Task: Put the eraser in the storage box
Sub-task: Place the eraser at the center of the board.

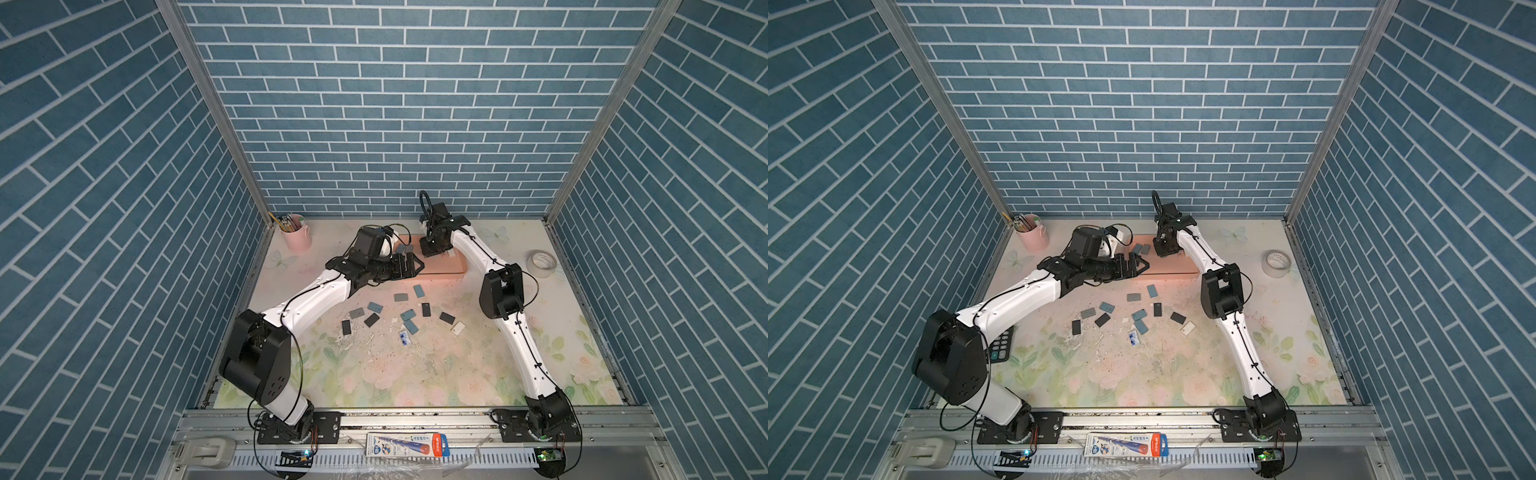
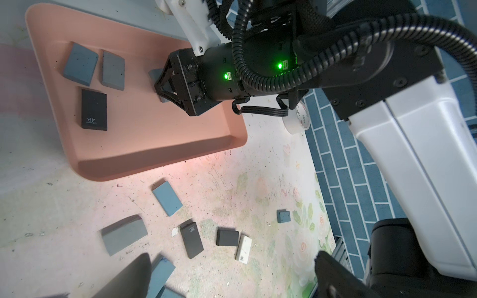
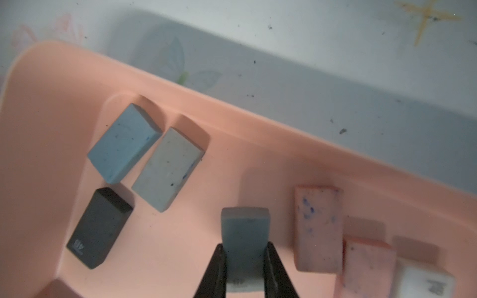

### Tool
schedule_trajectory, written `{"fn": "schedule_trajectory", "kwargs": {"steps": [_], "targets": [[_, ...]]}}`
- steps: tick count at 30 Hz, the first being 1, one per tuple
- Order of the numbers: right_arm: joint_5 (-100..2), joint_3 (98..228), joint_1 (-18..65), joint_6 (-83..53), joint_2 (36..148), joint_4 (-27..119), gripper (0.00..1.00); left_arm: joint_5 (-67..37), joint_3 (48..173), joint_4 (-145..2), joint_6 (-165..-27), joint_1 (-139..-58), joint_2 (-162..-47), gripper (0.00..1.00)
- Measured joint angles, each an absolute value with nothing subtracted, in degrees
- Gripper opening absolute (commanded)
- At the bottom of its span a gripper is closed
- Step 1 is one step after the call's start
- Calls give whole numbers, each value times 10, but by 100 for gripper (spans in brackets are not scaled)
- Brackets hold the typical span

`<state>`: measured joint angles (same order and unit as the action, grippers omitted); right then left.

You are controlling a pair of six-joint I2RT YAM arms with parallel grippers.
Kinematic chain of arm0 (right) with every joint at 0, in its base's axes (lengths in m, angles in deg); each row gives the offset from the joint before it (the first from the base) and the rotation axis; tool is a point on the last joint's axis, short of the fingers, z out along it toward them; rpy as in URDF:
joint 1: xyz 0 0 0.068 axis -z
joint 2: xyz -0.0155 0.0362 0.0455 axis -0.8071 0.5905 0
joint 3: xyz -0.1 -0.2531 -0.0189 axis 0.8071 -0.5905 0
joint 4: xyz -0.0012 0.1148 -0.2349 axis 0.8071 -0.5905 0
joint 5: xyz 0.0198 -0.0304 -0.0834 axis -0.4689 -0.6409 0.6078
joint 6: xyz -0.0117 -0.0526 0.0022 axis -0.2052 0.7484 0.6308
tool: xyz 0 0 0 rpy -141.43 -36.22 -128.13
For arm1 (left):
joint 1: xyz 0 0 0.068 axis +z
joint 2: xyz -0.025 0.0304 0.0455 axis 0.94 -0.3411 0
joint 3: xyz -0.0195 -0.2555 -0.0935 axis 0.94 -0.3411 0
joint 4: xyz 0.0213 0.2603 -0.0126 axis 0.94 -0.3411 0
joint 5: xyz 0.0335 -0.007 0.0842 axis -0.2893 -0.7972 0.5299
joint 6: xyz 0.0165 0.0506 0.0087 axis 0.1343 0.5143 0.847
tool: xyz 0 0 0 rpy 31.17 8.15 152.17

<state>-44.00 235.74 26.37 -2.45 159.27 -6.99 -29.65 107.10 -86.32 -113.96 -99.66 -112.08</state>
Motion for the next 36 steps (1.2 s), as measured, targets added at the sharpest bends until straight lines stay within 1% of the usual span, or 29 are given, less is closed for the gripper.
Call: {"fn": "schedule_trajectory", "kwargs": {"steps": [5, 12, 14, 17, 24, 32, 36], "targets": [[-424, 2360, 262, -22, 1593, -69, 22, -294, 1071, -873, -1133, -995, -1121, 100], [-402, 2360, 260, -17, 1594, -66, 30, -294, 1068, -877, -1130, -995, -1121, 100], [-395, 2360, 260, -14, 1595, -65, 33, -294, 1068, -877, -1128, -995, -1121, 100], [-387, 2360, 261, -6, 1595, -64, 41, -290, 1068, -882, -1125, -995, -1121, 100], [-383, 2360, 261, -5, 1595, -62, 45, -273, 1070, -917, -1108, -994, -1121, 100], [-389, 2360, 261, -6, 1590, -58, 52, -226, 1088, -983, -1072, -994, -1107, 99], [-394, 2358, 259, -7, 1565, -58, 56, -203, 1094, -1010, -1055, -992, -1084, 100]]}}
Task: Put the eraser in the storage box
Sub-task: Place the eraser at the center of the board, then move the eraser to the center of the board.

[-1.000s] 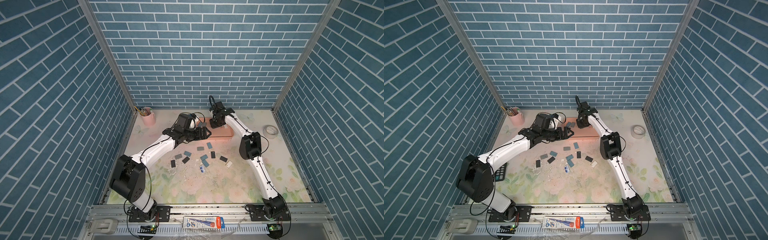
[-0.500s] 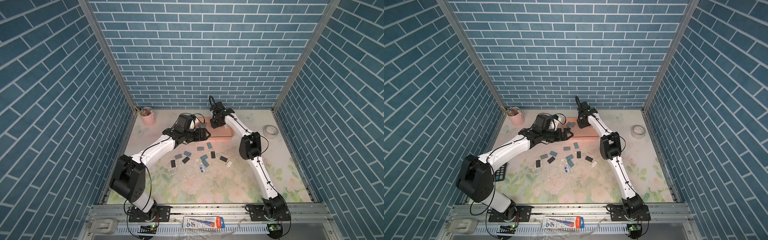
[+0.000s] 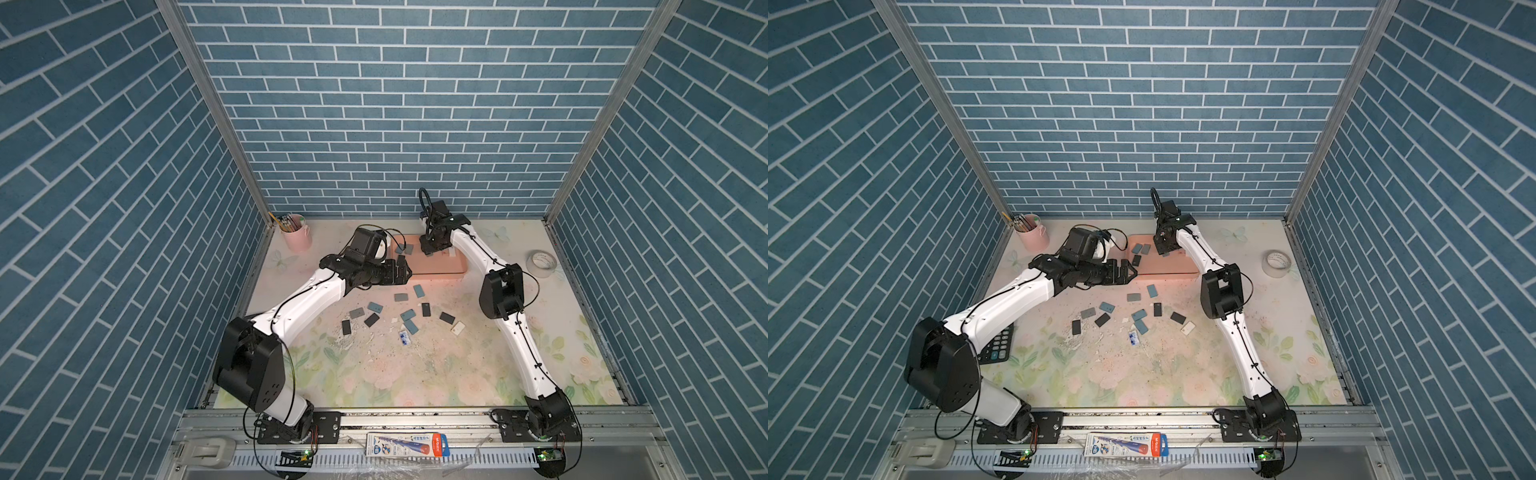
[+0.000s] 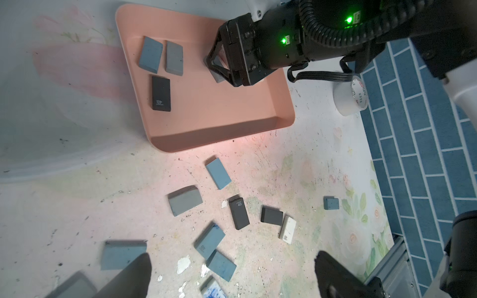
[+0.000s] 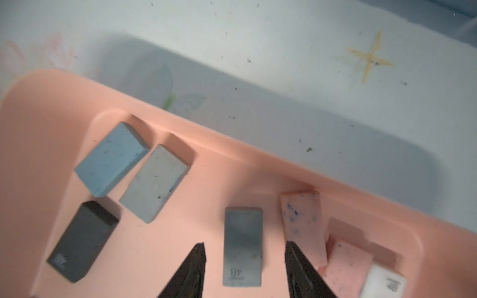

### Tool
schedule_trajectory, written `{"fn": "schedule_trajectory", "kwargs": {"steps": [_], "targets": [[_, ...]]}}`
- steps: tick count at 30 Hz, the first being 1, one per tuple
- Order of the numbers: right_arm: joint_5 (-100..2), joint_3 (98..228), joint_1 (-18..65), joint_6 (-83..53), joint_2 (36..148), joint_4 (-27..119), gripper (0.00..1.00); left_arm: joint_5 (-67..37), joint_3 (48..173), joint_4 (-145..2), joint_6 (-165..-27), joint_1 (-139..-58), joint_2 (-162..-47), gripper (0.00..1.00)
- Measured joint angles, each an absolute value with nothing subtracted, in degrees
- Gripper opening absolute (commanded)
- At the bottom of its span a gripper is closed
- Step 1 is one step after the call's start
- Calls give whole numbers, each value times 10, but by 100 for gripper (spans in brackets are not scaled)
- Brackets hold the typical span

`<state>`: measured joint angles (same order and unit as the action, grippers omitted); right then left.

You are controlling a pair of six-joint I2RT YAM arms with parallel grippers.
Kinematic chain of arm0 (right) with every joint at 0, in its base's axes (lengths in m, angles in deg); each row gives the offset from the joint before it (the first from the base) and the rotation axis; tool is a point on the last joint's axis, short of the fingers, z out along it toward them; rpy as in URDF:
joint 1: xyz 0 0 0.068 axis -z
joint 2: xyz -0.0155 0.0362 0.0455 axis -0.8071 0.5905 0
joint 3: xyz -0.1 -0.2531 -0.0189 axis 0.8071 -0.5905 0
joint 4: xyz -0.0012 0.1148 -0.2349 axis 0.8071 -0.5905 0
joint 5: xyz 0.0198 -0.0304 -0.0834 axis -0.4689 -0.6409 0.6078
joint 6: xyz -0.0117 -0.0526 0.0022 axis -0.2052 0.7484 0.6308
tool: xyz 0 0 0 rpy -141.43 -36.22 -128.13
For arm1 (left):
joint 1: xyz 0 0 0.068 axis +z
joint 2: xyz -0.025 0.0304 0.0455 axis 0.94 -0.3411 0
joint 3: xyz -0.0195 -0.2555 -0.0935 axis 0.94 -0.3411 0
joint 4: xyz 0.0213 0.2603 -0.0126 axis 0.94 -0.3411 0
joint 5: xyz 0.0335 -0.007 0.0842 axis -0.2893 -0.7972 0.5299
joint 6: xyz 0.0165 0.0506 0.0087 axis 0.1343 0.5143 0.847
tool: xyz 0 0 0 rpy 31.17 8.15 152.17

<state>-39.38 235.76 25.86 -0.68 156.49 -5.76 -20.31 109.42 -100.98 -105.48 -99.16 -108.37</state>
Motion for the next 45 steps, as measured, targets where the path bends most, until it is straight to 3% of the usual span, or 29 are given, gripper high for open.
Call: {"fn": "schedule_trajectory", "kwargs": {"steps": [6, 15, 18, 25, 33, 45], "targets": [[-404, 2264, 257, -12, 1441, -37, 61, -192, 1094, -1014, -1048, -994, -1067, 100], [-352, 1849, 262, -44, 1088, 39, 68, -164, 1111, -999, -1030, -1067, -1070, 100], [-327, 1704, 276, -75, 984, 45, 74, -171, 1111, -981, -1033, -1082, -1078, 100], [-295, 1448, 318, -174, 820, 27, 84, -186, 1106, -952, -1044, -1105, -1089, 100], [-307, 1326, 363, -242, 789, 35, 89, -197, 1104, -937, -1052, -1116, -1093, 99], [-337, 1299, 399, -268, 871, 109, 90, -196, 1100, -936, -1052, -1117, -1095, 100]]}}
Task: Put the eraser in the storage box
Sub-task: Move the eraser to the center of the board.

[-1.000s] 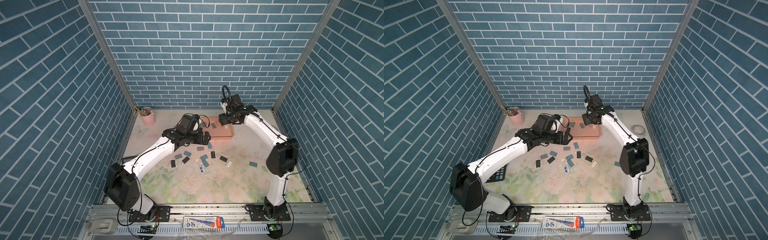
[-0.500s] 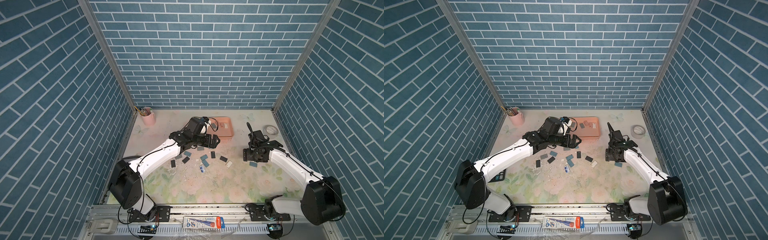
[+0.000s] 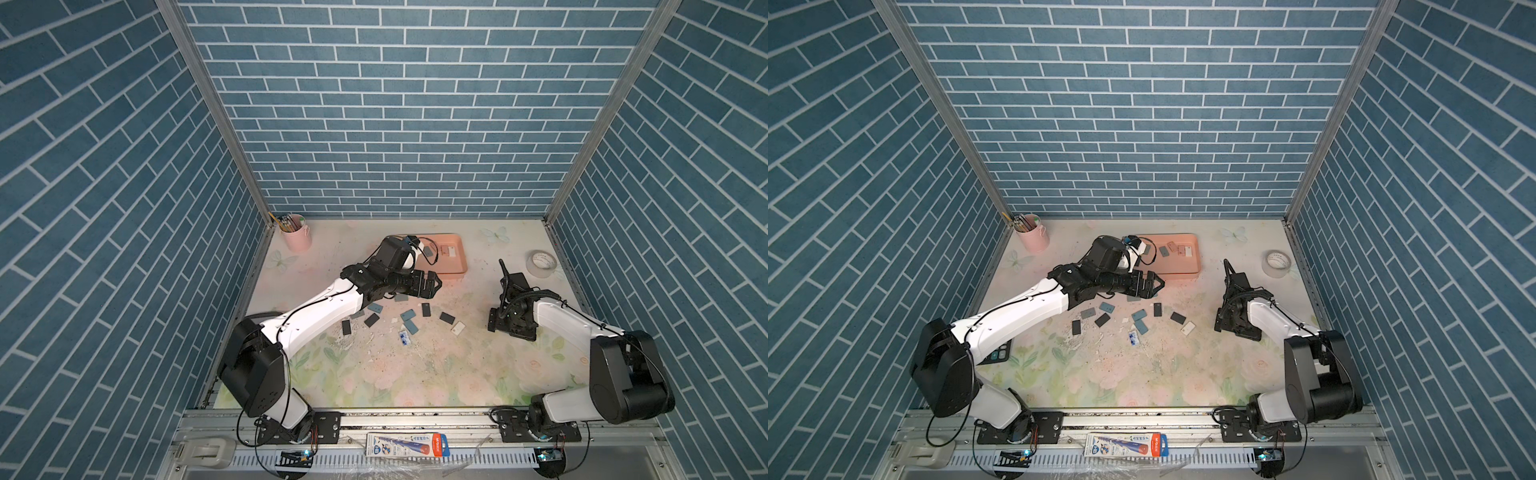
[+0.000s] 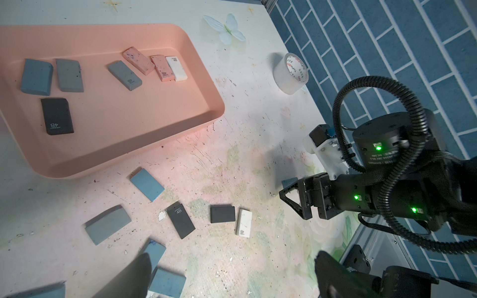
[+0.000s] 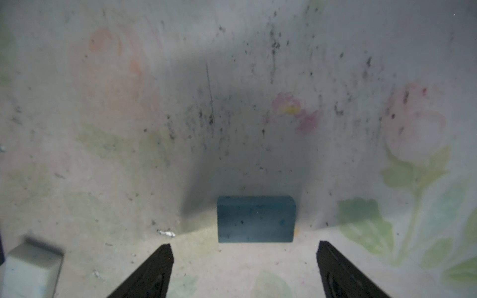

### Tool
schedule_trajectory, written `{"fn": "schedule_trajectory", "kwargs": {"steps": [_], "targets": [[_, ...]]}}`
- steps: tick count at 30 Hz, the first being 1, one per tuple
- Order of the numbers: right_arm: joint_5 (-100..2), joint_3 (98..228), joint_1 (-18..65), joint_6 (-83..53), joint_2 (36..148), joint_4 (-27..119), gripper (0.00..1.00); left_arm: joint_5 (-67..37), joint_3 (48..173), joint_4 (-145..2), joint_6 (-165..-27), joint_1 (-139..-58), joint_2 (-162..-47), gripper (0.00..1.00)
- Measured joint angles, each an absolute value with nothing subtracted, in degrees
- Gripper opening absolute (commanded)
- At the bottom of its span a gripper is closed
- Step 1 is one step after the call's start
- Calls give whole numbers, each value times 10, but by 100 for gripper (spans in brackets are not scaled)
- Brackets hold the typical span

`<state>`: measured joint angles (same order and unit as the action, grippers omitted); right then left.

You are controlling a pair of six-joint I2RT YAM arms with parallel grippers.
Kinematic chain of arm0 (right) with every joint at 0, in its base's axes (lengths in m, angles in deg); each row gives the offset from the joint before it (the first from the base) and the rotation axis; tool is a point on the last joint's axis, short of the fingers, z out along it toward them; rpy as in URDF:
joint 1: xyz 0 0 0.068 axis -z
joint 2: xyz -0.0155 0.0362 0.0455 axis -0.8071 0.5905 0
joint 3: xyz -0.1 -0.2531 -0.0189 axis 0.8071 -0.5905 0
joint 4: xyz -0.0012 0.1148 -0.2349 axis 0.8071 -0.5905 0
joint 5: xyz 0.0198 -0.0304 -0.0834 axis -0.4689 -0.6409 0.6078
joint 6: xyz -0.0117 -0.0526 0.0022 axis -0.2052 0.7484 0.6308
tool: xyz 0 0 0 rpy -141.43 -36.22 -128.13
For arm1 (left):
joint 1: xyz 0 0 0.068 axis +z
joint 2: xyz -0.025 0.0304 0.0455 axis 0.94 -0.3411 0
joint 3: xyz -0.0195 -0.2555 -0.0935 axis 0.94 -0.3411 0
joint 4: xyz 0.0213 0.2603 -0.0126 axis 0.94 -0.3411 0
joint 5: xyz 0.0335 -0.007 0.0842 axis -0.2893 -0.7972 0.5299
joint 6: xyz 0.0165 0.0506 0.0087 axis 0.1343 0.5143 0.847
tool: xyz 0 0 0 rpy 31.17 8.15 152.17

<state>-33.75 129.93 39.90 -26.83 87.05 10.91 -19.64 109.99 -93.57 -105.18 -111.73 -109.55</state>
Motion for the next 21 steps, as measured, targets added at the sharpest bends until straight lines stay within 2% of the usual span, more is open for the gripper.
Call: {"fn": "schedule_trajectory", "kwargs": {"steps": [13, 21], "targets": [[-382, 1310, 394, -301, 899, 160, 93, -195, 1100, -937, -1051, -1117, -1096, 100], [-429, 1345, 308, -361, 911, 176, 93, -183, 1100, -944, -1045, -1117, -1096, 99]]}}
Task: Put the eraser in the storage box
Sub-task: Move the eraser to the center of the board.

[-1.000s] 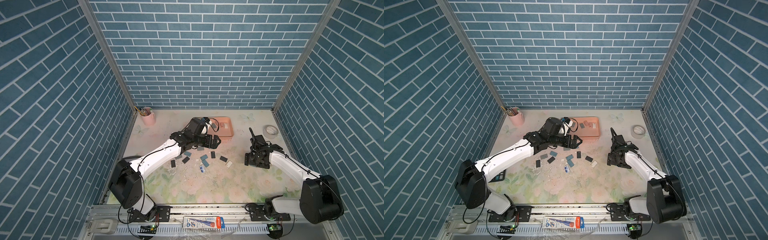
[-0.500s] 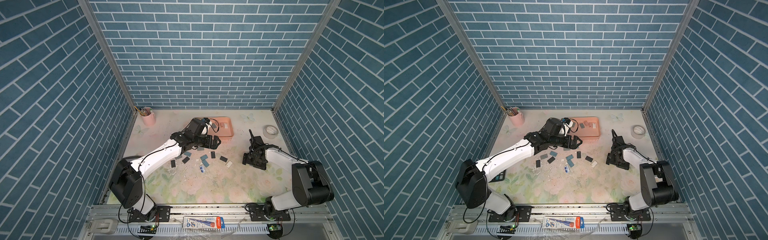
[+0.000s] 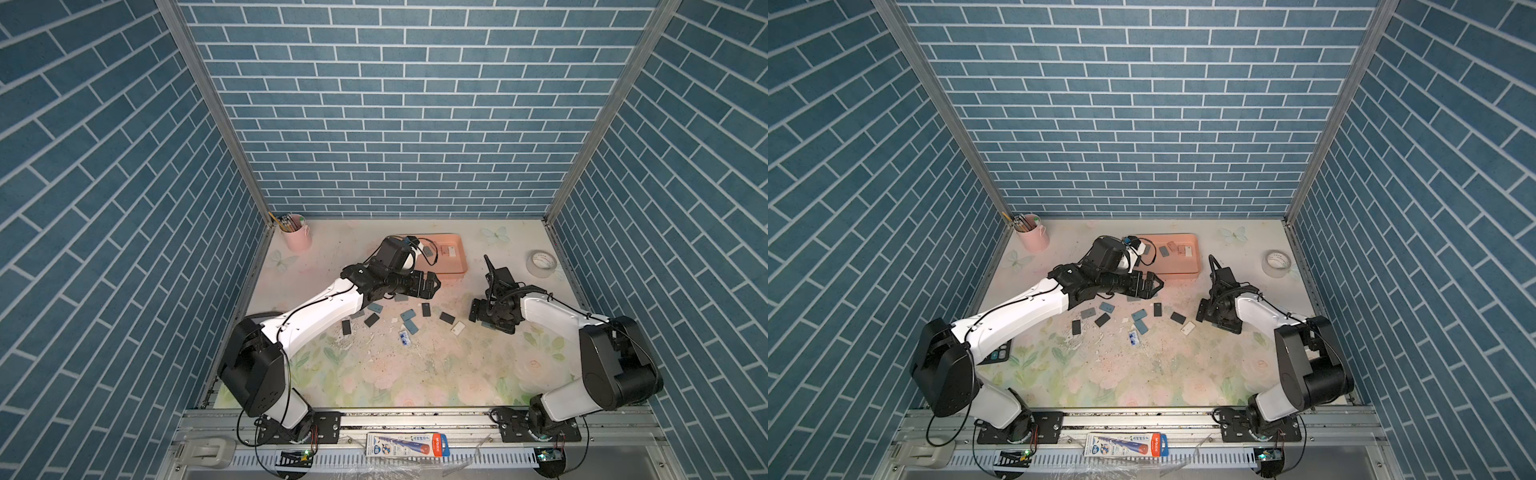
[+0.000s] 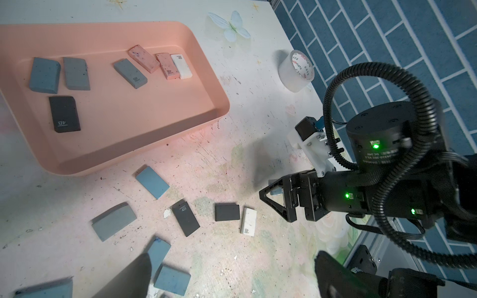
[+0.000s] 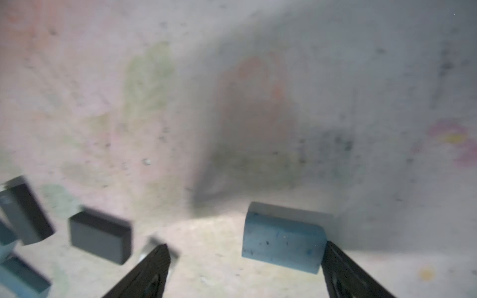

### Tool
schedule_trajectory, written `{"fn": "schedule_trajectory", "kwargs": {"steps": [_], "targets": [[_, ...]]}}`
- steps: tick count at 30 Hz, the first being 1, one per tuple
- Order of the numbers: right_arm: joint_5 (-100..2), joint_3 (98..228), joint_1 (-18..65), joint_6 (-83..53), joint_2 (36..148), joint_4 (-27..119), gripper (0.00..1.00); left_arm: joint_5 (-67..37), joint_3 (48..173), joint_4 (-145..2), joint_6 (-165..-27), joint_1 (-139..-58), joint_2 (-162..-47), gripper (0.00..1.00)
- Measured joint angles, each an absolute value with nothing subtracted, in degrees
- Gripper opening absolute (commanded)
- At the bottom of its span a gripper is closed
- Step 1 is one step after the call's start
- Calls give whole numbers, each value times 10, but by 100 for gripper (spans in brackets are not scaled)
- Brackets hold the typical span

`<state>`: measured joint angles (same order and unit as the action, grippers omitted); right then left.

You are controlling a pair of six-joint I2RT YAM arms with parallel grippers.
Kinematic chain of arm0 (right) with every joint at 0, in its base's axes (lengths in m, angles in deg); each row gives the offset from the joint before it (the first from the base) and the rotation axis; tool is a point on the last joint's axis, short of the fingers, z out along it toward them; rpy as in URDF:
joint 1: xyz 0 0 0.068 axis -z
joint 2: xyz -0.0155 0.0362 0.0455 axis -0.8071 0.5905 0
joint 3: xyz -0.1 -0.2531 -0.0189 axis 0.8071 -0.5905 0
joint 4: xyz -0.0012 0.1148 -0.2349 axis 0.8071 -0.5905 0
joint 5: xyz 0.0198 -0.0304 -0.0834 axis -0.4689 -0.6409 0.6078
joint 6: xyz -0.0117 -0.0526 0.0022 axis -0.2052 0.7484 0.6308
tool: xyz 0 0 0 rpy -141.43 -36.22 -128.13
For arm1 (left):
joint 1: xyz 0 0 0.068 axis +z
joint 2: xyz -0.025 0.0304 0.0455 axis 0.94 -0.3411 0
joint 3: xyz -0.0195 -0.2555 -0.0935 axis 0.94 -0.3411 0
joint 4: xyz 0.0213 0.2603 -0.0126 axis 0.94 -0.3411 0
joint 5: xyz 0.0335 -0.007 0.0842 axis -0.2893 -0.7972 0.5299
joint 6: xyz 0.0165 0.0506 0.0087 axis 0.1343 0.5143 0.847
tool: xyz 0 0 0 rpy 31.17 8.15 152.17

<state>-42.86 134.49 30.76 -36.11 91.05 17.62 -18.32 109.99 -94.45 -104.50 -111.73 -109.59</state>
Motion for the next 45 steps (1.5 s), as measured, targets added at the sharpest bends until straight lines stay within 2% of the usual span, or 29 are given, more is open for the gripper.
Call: {"fn": "schedule_trajectory", "kwargs": {"steps": [4, 8, 13, 21, 29, 36, 45], "targets": [[-450, 1379, 277, -373, 917, 178, 94, -178, 1100, -946, -1040, -1117, -1096, 100], [-428, 1401, 277, -364, 903, 144, 95, -174, 1100, -951, -1038, -1117, -1096, 100], [-392, 1409, 301, -319, 898, 108, 95, -175, 1100, -951, -1039, -1117, -1096, 100], [-365, 1412, 359, -271, 956, 105, 96, -178, 1100, -951, -1040, -1117, -1096, 100], [-296, 1437, 372, -249, 1004, 86, 96, -181, 1097, -951, -1040, -1117, -1095, 100], [-271, 1416, 357, -248, 990, 72, 96, -181, 1097, -952, -1040, -1117, -1095, 100], [-269, 1405, 277, -269, 977, 58, 96, -183, 1097, -951, -1041, -1117, -1095, 100]]}}
